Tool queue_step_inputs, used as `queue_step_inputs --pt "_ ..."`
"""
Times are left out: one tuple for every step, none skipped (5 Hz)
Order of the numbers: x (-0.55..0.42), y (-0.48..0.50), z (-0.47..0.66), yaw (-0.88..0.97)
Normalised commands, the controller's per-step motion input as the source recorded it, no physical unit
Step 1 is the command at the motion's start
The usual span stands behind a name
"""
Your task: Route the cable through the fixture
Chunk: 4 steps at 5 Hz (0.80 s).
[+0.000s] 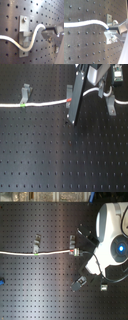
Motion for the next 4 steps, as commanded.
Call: queue_step_inputs --pt "0.295 -0.382 -0.59 -0.06" --pt "0.497 -0.573 -0.03 -0.03" --pt "0.446 -0.638 0.17 -0.04" --pt "0.561 -0.504 0.36 -0.02"
